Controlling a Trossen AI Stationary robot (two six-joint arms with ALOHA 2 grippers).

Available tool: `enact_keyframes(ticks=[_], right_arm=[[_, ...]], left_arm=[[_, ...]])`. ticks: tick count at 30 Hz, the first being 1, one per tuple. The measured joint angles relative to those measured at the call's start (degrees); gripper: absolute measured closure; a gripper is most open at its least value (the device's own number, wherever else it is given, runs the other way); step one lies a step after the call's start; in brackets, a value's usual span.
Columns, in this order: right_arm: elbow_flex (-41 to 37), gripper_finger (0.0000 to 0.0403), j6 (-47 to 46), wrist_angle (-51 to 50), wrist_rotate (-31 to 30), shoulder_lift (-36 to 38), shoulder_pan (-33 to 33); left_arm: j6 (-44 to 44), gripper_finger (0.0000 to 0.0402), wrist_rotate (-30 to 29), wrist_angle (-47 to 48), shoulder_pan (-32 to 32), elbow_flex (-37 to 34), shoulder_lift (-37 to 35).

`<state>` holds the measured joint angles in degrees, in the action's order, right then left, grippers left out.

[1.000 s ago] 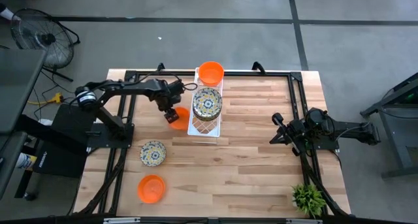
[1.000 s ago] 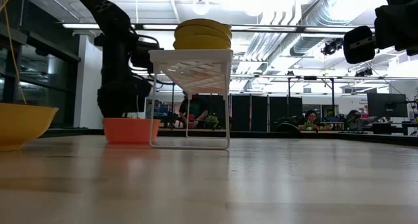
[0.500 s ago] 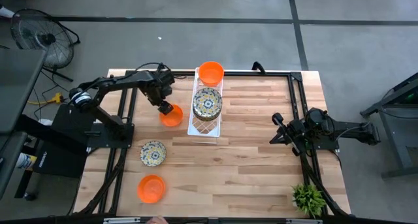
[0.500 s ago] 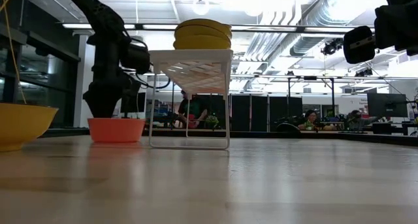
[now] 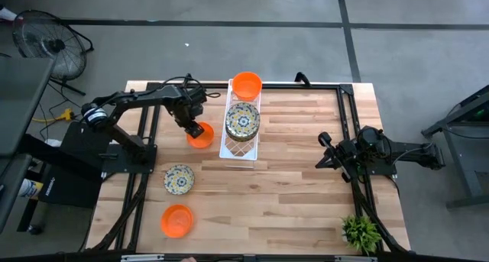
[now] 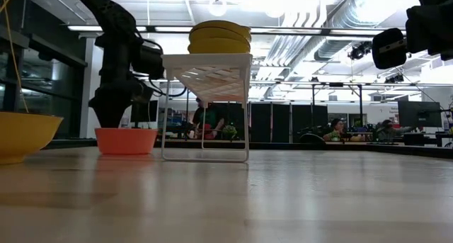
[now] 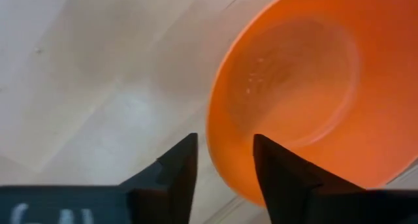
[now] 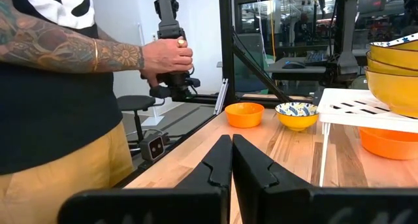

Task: Pick & Place Mini bowls
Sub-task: Stack the orange bowl on the stacked orange bowls on the shelf

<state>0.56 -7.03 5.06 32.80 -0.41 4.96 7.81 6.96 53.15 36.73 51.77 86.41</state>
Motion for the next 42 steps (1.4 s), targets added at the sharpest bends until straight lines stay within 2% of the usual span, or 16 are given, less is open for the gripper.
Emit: enact_keyframes(ticks=[7,14,25,35,42], right_arm=[[0.0,0.0402,0.0,0.0,0.0,0.0,0.0],[0.0,0.0402,0.0,0.0,0.0,0.0,0.0],[0.0,0.0402,0.0,0.0,0.0,0.0,0.0],[0.0,0.0402,0.0,0.0,0.0,0.0,0.0],[0.0,0.0402,0.0,0.0,0.0,0.0,0.0]], left_arm=[[0.0,0.0337,-1.3,1.9,0.0,0.0,0.0],[0.0,0.0393,-1.3,2.4,0.0,0.0,0.0],[-1.1,0.04,-0.3,2.6,0.0,0.7,0.0],[-5.1,0.0401,0.4,8.1,4.2,6.3,-4.3],[-10.6,0.0401,2.9,10.0,8.2,12.7,-7.1]])
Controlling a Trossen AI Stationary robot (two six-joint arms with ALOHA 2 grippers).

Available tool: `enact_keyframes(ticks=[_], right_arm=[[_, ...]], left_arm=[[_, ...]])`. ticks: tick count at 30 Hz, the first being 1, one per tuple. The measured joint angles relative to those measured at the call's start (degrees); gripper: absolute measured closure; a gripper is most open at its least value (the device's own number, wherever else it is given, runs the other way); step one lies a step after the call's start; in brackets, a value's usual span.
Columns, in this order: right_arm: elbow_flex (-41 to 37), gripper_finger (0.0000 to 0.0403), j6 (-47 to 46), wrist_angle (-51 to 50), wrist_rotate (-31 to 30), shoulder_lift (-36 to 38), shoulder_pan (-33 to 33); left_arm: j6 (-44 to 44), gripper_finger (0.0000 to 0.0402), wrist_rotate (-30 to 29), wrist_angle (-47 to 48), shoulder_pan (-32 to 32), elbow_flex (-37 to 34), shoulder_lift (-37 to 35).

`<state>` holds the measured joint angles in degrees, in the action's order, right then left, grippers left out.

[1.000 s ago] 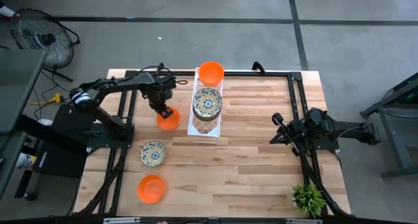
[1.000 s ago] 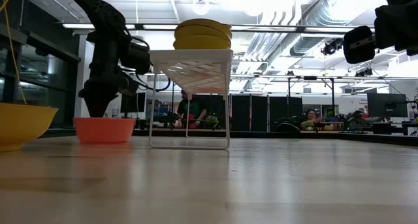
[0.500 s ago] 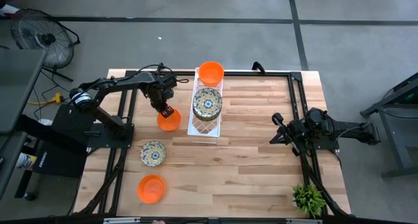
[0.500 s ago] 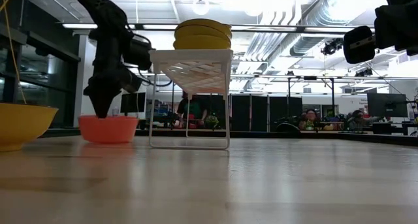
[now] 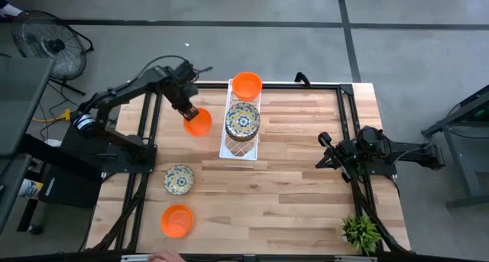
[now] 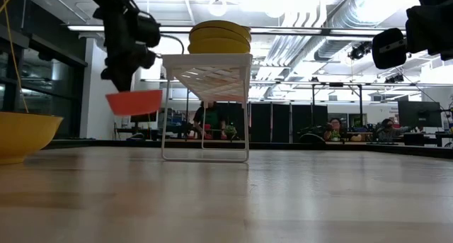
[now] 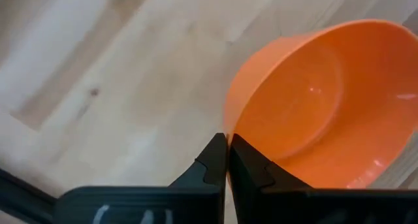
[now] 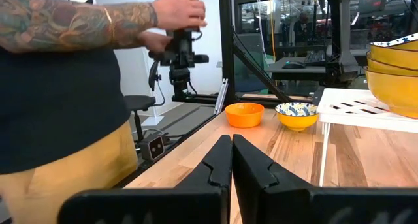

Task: Pick & Place Mini bowls
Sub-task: Stack the orange bowl on the stacked orange bowls on the shelf

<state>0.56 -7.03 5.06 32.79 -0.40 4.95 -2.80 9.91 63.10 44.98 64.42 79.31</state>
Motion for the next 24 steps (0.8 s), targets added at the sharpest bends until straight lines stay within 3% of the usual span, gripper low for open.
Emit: enact_keyframes(ticks=[10,24], right_arm=[[0.0,0.0402,0.0,0.0,0.0,0.0,0.0],[0.0,0.0402,0.0,0.0,0.0,0.0,0.0]], left_arm=[[-8.1,0.0401,0.0,6.0,4.1,12.1,0.1],[-4.3,0.0401,4.2,7.5,6.4,30.7,8.3]])
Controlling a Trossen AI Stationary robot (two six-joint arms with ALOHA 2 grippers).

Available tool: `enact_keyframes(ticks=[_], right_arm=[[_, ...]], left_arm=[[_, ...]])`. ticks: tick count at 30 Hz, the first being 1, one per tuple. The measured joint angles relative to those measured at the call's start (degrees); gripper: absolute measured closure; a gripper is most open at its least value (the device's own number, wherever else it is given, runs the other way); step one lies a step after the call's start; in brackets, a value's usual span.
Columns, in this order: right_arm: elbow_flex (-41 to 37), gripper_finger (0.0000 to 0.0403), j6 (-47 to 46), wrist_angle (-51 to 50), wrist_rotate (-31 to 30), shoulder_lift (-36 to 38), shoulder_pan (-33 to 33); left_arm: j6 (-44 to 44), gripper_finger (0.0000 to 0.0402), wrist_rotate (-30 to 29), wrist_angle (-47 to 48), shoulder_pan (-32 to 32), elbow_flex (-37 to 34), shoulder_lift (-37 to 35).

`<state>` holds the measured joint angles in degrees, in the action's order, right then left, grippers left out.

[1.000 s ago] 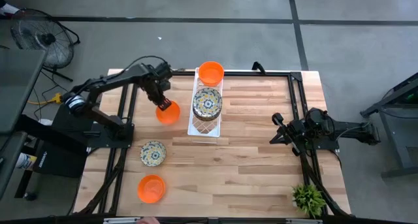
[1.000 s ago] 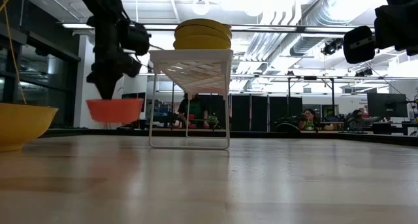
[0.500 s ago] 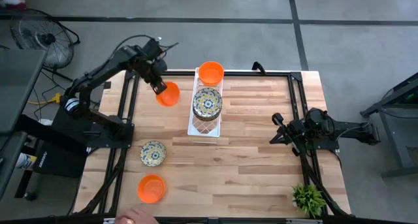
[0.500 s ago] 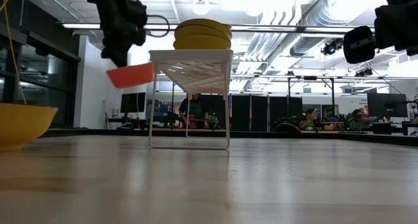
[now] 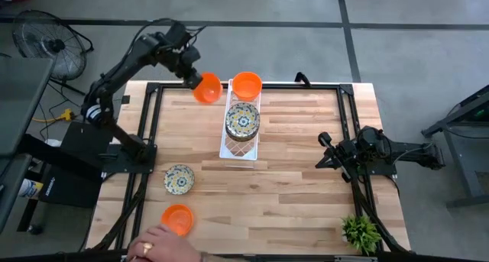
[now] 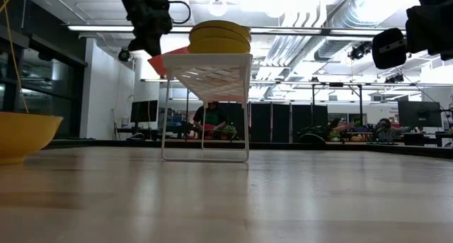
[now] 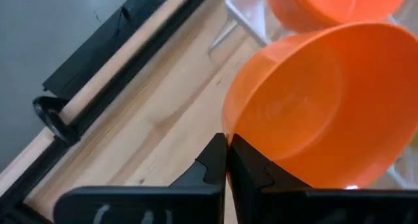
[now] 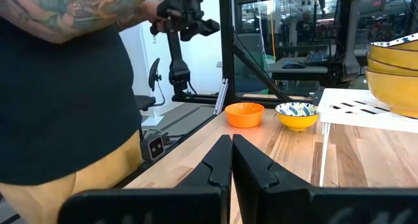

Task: Pick & Place Mini bowls
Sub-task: Stack the orange bowl on the stacked orange bowls on the shelf

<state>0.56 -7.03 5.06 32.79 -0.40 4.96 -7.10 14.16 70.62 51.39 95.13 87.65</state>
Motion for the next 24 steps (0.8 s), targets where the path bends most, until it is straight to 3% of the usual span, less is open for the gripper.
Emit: enact_keyframes(ticks=[15,24], right_arm=[[0.0,0.0402,0.0,0.0,0.0,0.0,0.0],[0.0,0.0402,0.0,0.0,0.0,0.0,0.0]], left_arm=[[4.9,0.0401,4.8,-0.6,0.3,22.2,15.1],[7.0,0.0401,8.4,-0.1,-2.8,32.7,23.9]])
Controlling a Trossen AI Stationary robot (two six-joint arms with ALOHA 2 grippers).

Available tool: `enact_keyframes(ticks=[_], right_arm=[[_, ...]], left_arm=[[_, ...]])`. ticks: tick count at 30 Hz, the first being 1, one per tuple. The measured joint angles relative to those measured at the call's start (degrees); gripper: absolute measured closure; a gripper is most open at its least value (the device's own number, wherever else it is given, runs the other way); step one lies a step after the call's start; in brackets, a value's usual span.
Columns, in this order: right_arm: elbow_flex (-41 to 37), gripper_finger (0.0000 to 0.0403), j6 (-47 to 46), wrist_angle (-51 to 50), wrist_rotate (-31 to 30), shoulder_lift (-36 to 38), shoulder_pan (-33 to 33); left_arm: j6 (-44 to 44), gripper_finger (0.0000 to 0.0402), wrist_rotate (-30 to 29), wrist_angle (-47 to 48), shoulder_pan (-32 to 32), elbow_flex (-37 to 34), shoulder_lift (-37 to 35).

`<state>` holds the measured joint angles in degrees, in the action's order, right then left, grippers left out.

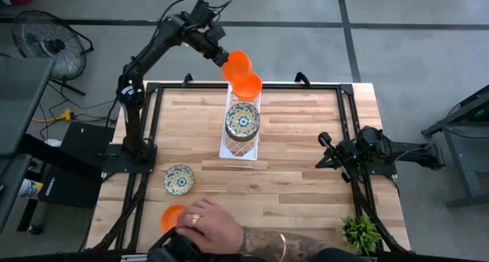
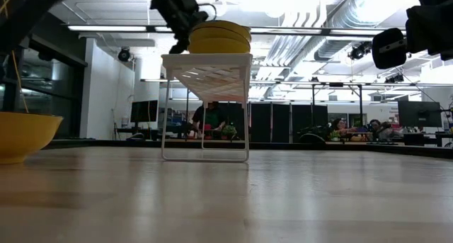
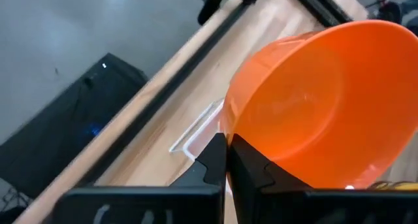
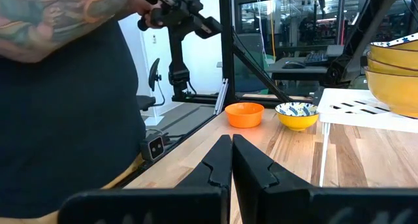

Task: Pick & Place Mini bowls
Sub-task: Stack the orange bowl on the stacked orange bowls on the shelf

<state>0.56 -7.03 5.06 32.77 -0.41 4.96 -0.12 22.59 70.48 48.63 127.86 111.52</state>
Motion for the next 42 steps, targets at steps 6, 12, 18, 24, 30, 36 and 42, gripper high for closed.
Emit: enact_keyframes(ticks=[6,12,18,24,30,36,42], right_arm=[[0.0,0.0402,0.0,0.0,0.0,0.0,0.0],[0.0,0.0402,0.0,0.0,0.0,0.0,0.0],[0.0,0.0402,0.0,0.0,0.0,0.0,0.0],[0.0,0.0402,0.0,0.0,0.0,0.0,0.0],[0.0,0.0402,0.0,0.0,0.0,0.0,0.0],[0.0,0.0402,0.0,0.0,0.0,0.0,0.0],[0.0,0.0402,0.0,0.0,0.0,0.0,0.0]], left_arm=[[0.9,0.0401,0.0,0.2,-2.1,1.2,2.1],[1.4,0.0401,-0.6,1.0,-3.1,1.2,2.3],[1.5,0.0401,-2.4,2.5,-4.2,1.0,2.4],[1.9,0.0401,-3.7,2.6,-5.2,0.8,4.6],[1.9,0.0401,-3.7,1.9,-5.2,0.9,4.7],[1.7,0.0389,-3.7,1.9,-5.2,0.9,4.7],[0.3,0.0347,-5.0,1.8,-5.2,0.9,4.7]])
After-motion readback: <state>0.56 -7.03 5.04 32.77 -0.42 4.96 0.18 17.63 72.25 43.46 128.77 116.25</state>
